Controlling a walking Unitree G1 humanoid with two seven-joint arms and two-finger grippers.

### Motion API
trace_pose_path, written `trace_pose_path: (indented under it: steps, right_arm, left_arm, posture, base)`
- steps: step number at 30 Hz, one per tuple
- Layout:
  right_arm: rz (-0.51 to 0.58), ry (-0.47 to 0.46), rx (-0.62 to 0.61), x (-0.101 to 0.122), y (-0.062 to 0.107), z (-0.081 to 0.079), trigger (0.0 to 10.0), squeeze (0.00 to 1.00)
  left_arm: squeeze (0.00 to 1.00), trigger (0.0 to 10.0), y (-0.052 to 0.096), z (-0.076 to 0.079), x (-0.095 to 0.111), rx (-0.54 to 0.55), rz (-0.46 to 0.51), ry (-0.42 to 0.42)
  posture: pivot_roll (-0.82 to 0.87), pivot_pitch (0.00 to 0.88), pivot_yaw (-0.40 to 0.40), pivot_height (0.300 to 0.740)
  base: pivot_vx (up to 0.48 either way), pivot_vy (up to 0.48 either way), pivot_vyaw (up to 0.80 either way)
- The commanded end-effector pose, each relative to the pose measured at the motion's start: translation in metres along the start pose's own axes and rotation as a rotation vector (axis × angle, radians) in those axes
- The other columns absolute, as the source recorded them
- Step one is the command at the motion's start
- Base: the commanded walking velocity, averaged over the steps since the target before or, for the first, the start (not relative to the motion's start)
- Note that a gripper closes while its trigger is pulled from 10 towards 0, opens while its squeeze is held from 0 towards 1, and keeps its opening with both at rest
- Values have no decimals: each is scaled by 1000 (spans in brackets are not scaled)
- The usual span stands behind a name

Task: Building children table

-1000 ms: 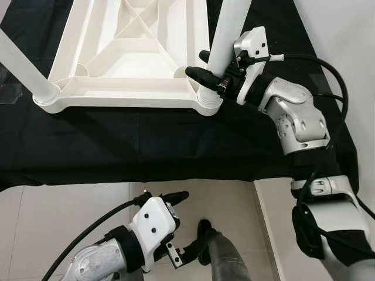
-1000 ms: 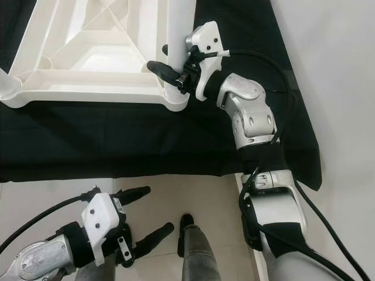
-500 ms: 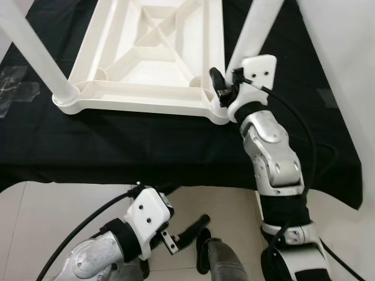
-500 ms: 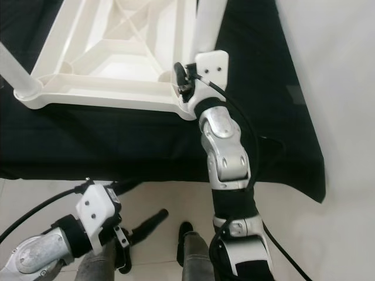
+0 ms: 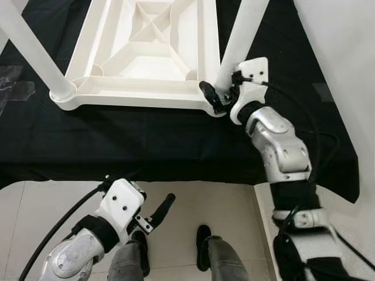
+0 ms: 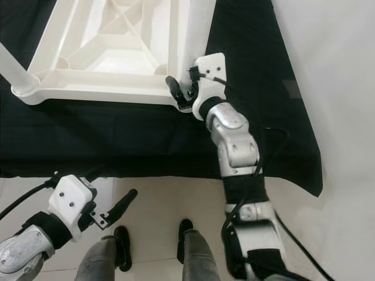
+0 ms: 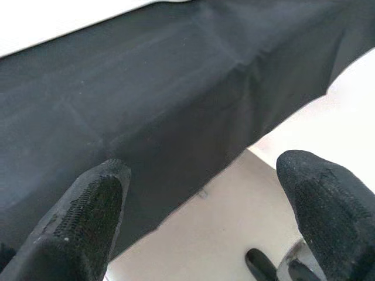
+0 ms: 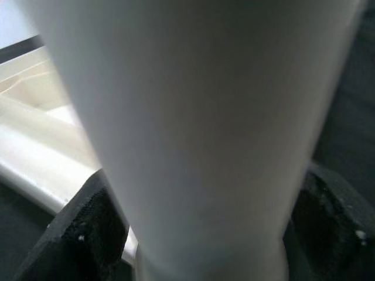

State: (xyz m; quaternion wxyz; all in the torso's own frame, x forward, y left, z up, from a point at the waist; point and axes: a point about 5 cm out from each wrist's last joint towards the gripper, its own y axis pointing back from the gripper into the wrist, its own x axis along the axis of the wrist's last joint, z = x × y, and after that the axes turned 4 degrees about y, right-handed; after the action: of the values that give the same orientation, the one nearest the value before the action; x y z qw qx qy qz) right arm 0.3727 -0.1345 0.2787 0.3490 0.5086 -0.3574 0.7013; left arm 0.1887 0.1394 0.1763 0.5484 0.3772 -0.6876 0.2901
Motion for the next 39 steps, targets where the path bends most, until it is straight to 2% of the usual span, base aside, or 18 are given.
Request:
trace_pose_path:
  steps: [1, 2, 3, 6, 7, 9, 11, 12, 13, 23, 30, 31, 32, 34, 35, 37, 38, 39]
  right_arm:
    - [47, 34, 124, 8, -3, 1, 10000, 0]
    - [48, 49, 191, 9, -3, 2, 10000, 0]
    - [48, 49, 191, 9, -3, 2, 10000, 0]
    - [63, 62, 427, 10, -1, -5, 10000, 0]
    - [63, 62, 427, 10, -1, -5, 10000, 0]
    - [63, 66, 593, 9, 1, -8, 10000, 0]
    - [61, 60, 642, 9, 2, -8, 10000, 0]
    - [64, 65, 650, 9, 1, -8, 2745, 0]
    - [74, 61, 667, 10, -1, -7, 0, 0]
    - [73, 43, 672, 1, -1, 0, 0, 0]
    - [12, 62, 585, -18, 16, 7, 0, 0]
    - [-58, 39, 491, -32, 23, 4, 0, 0]
    - [-58, 39, 491, -32, 23, 4, 0, 0]
    - [-160, 49, 344, -54, 29, -10, 0, 0]
    - [-250, 47, 75, -69, 33, -12, 0, 0]
    - [-344, -37, -146, -90, 51, -32, 0, 0]
    - [-344, -37, -146, -90, 51, -32, 0, 0]
    - [-347, -81, -188, -92, 54, -40, 0, 0]
  left_arm:
    - [0, 10000, 3, 0, -1, 11, -12, 2]
    - [0, 10000, 3, 0, 0, 15, -8, -1]
    - [0, 10000, 3, 0, 0, 15, -8, -1]
    - [0, 10000, 3, 0, 1, 28, -3, -2]
    - [0, 10000, 3, 0, 1, 28, -3, -2]
    - [0, 10000, 4, 0, 0, 40, -4, -5]
    - [0, 10000, 4, 1, 0, 47, -7, -8]
    - [0, 10000, 5, 1, 0, 53, -7, -8]
    - [0, 10000, 5, 1, 0, 59, -5, -9]
    - [0, 10000, 1, -1, 1, 68, 9, -26]
    - [0, 10000, -3, 1, 0, 56, 22, -24]
    - [0, 10000, -4, 2, 0, 50, 24, -20]
    - [0, 10000, -4, 2, 0, 50, 24, -20]
    - [0, 10000, -4, 4, -1, 45, 25, -18]
    - [0, 10000, -5, 4, -1, 43, 25, -18]
    - [0, 10000, -6, 3, 1, 44, 30, -16]
    - [0, 10000, -6, 3, 1, 44, 30, -16]
    - [0, 10000, -7, 3, 1, 51, 35, -10]
  posture:
    - [99, 393, -71, 740]
    - [102, 395, -74, 740]
    - [102, 395, -74, 740]
    - [107, 395, -79, 740]
    - [107, 395, -79, 740]
    - [109, 395, -86, 740]
    - [109, 395, -86, 740]
    - [112, 391, -90, 740]
    - [111, 389, -95, 740]
    - [106, 367, -91, 740]
    - [80, 349, -90, 740]
    - [72, 345, -91, 740]
    - [72, 345, -91, 740]
    - [70, 345, -95, 740]
    - [67, 346, -95, 740]
    - [83, 357, -86, 740]
    - [83, 357, -86, 740]
    - [67, 349, -79, 740]
  base:
    - [0, 0, 0]
    - [0, 0, 0]
    - [0, 0, 0]
    - [0, 0, 0]
    - [0, 0, 0]
    - [0, 0, 0]
    - [0, 0, 0]
    - [0, 0, 0]
    - [0, 0, 0]
    - [0, 0, 0]
    - [0, 0, 0]
    - [0, 0, 0]
    - [0, 0, 0]
    - [0, 0, 0]
    - [0, 0, 0]
    - [0, 0, 0]
    - [0, 0, 0]
    - [0, 0, 0]
